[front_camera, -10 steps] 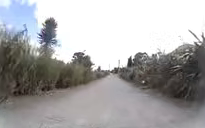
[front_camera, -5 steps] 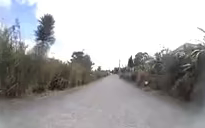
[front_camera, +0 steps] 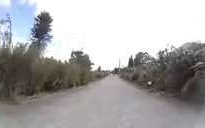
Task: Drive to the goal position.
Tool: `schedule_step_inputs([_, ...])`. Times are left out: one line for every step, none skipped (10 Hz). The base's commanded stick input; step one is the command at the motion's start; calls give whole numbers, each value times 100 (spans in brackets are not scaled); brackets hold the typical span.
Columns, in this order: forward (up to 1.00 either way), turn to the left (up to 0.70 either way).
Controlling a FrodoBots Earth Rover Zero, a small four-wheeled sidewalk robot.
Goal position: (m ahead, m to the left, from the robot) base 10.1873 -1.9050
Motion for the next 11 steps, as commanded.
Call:
schedule_step_inputs([85, 0])
schedule_step_inputs([85, 0])
schedule_step_inputs([85, 0])
schedule_step_inputs([85, 0])
schedule_step_inputs([85, 0])
schedule_step_inputs([85, 0])
schedule_step_inputs([85, 0])
schedule_step_inputs([85, 0])
schedule_step_inputs([85, 0])
schedule_step_inputs([85, 0])
schedule_step_inputs([85, 0])
